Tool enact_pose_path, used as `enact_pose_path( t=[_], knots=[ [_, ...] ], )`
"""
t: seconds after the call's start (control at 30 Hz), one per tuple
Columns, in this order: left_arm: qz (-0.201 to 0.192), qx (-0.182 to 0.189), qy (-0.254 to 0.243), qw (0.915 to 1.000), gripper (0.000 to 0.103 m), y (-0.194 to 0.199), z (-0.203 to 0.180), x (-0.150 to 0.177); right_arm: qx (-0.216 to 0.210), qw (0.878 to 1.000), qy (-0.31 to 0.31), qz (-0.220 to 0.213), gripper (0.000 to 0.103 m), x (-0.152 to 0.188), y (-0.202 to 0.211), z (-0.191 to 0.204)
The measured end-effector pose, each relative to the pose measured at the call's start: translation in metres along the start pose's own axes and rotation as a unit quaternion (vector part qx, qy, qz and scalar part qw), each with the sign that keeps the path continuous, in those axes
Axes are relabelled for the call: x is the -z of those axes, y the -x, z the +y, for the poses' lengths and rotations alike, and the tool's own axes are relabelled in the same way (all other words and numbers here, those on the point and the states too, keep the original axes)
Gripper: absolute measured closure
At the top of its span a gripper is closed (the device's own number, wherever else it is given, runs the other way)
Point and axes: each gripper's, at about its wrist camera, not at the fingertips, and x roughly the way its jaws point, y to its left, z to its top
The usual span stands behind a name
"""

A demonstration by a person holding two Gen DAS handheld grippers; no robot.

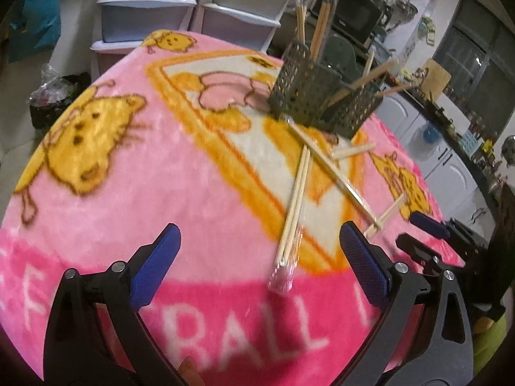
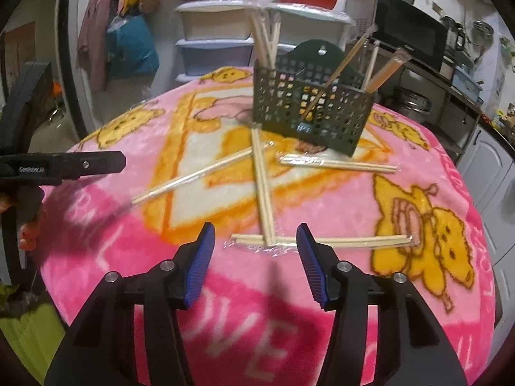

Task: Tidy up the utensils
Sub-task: 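Close the left tool on a chopstick pair while the right tool grasps another chopstick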

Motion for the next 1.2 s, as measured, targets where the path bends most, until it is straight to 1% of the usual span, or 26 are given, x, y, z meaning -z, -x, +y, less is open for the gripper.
enact_pose_path(
  t=[0.03, 0.1, 0.13, 0.2, 0.4, 0.57, 0.6, 0.63, 0.7, 0.77, 0.8, 0.83, 0.87, 0.93, 1.1, 1.13, 1.2],
  knots=[
    [0.004, 0.003, -0.002, 1.0000, 0.023, 0.000, -0.001, 0.002, -0.001, 1.000, 0.003, 0.003, 0.056, 0.001, -0.002, 0.002],
    [0.011, 0.008, -0.009, 0.9999, 0.028, -0.001, -0.003, 0.006, -0.003, 1.000, 0.015, 0.008, 0.057, 0.003, -0.006, 0.008],
    [0.013, 0.009, -0.011, 0.9998, 0.032, -0.001, -0.003, 0.007, -0.003, 1.000, 0.023, 0.011, 0.058, 0.004, -0.008, 0.011],
    [0.020, 0.016, -0.016, 0.9996, 0.037, -0.002, -0.006, 0.011, -0.002, 0.999, 0.033, 0.015, 0.060, 0.005, -0.011, 0.016],
    [0.040, 0.027, -0.031, 0.9984, 0.039, -0.009, -0.015, 0.023, 0.009, 0.998, 0.062, 0.028, 0.066, 0.006, -0.024, 0.026],
    [0.039, 0.013, -0.047, 0.9980, 0.039, -0.012, -0.021, 0.029, 0.030, 0.995, 0.087, 0.040, 0.074, 0.009, -0.037, 0.031],
    [0.037, 0.007, -0.055, 0.9978, 0.041, -0.013, -0.023, 0.030, 0.038, 0.994, 0.090, 0.042, 0.075, 0.009, -0.040, 0.032],
    [0.035, -0.001, -0.062, 0.9975, 0.047, -0.014, -0.025, 0.031, 0.041, 0.994, 0.089, 0.043, 0.076, 0.009, -0.041, 0.031],
    [0.031, -0.014, -0.066, 0.9972, 0.055, -0.017, -0.026, 0.032, 0.046, 0.995, 0.084, 0.042, 0.078, 0.008, -0.044, 0.029],
    [0.025, -0.022, -0.071, 0.9969, 0.059, -0.018, -0.027, 0.033, 0.050, 0.995, 0.081, 0.041, 0.086, 0.007, -0.045, 0.028],
    [0.022, -0.025, -0.074, 0.9967, 0.064, -0.018, -0.027, 0.033, 0.048, 0.995, 0.077, 0.040, 0.088, 0.006, -0.045, 0.026],
    [0.019, -0.031, -0.078, 0.9963, 0.068, -0.019, -0.028, 0.034, 0.045, 0.995, 0.076, 0.039, 0.093, 0.006, -0.045, 0.026],
    [0.017, -0.037, -0.082, 0.9958, 0.071, -0.020, -0.028, 0.034, 0.042, 0.996, 0.072, 0.037, 0.094, 0.006, -0.043, 0.025],
    [0.014, -0.046, -0.089, 0.9949, 0.082, -0.020, -0.028, 0.034, 0.040, 0.997, 0.061, 0.035, 0.096, 0.005, -0.041, 0.022],
    [0.015, -0.036, -0.073, 0.9966, 0.090, -0.019, -0.020, 0.030, 0.008, 1.000, -0.002, 0.024, 0.097, 0.002, -0.030, 0.003],
    [0.015, -0.030, -0.067, 0.9971, 0.094, -0.018, -0.018, 0.029, 0.001, 1.000, -0.012, 0.020, 0.097, 0.001, -0.026, 0.000],
    [0.014, -0.012, -0.051, 0.9985, 0.097, -0.015, -0.014, 0.027, -0.010, 0.999, -0.030, 0.011, 0.098, -0.001, -0.018, -0.007]
  ],
)
